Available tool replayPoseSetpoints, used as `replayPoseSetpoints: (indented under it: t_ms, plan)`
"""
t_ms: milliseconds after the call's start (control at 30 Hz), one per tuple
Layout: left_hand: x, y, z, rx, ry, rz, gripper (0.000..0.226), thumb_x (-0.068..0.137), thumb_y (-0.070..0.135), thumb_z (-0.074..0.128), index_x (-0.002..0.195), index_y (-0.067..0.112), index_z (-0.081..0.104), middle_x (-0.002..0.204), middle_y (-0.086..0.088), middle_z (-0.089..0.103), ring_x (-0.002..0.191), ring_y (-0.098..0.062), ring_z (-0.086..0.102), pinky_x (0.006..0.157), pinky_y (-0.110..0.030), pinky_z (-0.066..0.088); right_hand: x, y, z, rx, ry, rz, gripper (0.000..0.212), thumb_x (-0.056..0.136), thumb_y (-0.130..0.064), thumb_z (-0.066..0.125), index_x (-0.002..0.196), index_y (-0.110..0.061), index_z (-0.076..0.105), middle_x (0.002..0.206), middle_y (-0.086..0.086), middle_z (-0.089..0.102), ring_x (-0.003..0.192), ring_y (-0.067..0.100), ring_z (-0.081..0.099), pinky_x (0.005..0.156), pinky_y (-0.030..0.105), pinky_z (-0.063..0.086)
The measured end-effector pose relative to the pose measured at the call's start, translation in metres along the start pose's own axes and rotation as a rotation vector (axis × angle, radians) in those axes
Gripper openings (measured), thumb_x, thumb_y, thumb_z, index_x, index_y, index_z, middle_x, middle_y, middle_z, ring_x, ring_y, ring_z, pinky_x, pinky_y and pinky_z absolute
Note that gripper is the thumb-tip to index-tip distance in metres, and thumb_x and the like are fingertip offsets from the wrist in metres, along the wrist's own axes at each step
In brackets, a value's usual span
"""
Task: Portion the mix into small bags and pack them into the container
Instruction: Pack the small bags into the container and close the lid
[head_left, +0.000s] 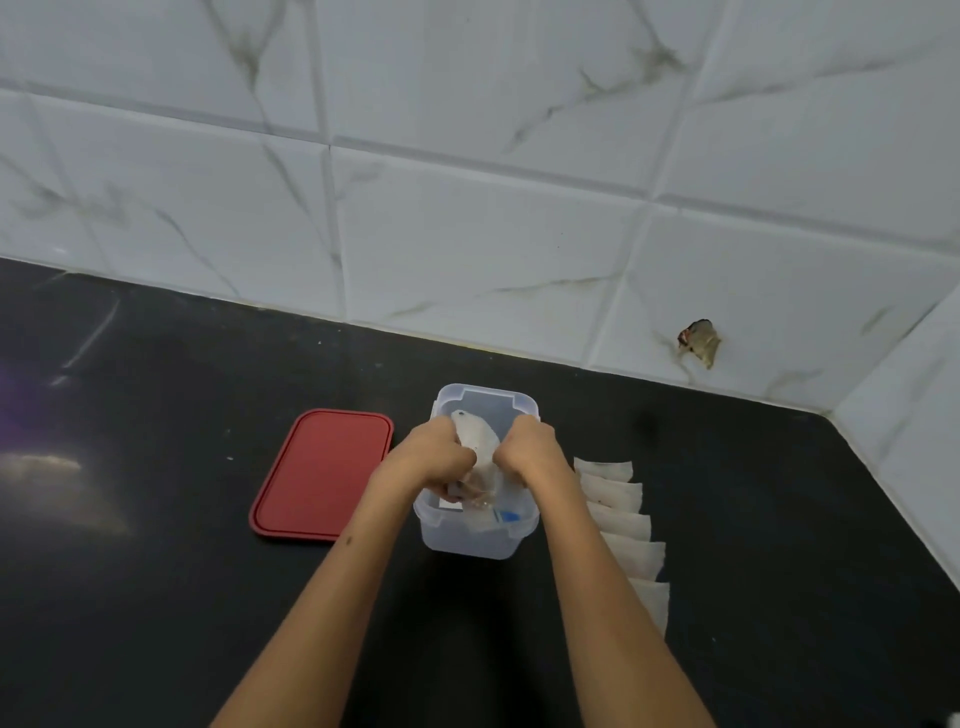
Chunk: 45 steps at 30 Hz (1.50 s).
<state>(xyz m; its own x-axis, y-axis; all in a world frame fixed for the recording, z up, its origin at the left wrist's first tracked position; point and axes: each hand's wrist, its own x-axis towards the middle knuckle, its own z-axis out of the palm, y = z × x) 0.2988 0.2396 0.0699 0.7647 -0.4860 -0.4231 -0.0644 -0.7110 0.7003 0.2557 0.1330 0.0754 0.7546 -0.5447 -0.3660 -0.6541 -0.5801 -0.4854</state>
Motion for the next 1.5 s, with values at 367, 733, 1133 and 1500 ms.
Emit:
replayPoseSetpoints:
  t_ms: [367, 733, 1133, 1500]
  plan:
    - [-0.012, 0.009, -0.026, 0.431, -0.032, 0.281, 0.048, 0.093, 0.02, 0.052, 0.14, 0.019, 0.044, 0.146, -0.003, 0.043, 0.132, -0.022, 0.043, 0.11, -0.039, 0.035, -0.045, 0.012, -0.046, -0.106, -0.11, -0.281, 0.033, 0.094, -0.015, 0.053, 0.127, -0.016, 0.059, 0.128, 0.003, 0.059, 0.11, 0.018, 0.058, 0.077, 0.021, 0.041]
    - [-0.002, 0.022, -0.001, 0.686, -0.245, 0.086, 0.054, 0.09, 0.019, 0.059, 0.14, 0.028, 0.042, 0.137, 0.001, 0.049, 0.127, -0.023, 0.043, 0.099, -0.036, 0.041, -0.032, 0.001, -0.013, -0.344, -0.198, -0.205, 0.04, 0.084, -0.002, 0.062, 0.123, -0.008, 0.058, 0.112, 0.012, 0.061, 0.083, 0.021, 0.054, 0.073, 0.028, 0.043]
    - [0.001, 0.009, 0.025, 0.861, -0.16, 0.01, 0.045, 0.097, 0.02, 0.047, 0.14, 0.009, 0.038, 0.151, -0.013, 0.034, 0.147, -0.035, -0.011, 0.12, -0.044, -0.002, -0.02, 0.001, 0.01, -0.274, -0.246, -0.04, 0.039, 0.094, -0.013, 0.05, 0.132, -0.005, 0.045, 0.132, 0.017, 0.049, 0.12, 0.029, 0.049, 0.095, 0.034, 0.041]
    - [-0.04, 0.018, 0.038, 0.117, 0.265, 0.425, 0.038, 0.091, 0.006, 0.055, 0.127, 0.018, 0.057, 0.121, 0.004, 0.062, 0.108, -0.011, 0.059, 0.088, -0.02, 0.043, -0.064, 0.061, -0.045, 0.088, 0.164, -0.311, 0.033, 0.086, -0.011, 0.065, 0.117, -0.019, 0.064, 0.113, 0.0, 0.066, 0.1, 0.015, 0.063, 0.09, 0.029, 0.051]
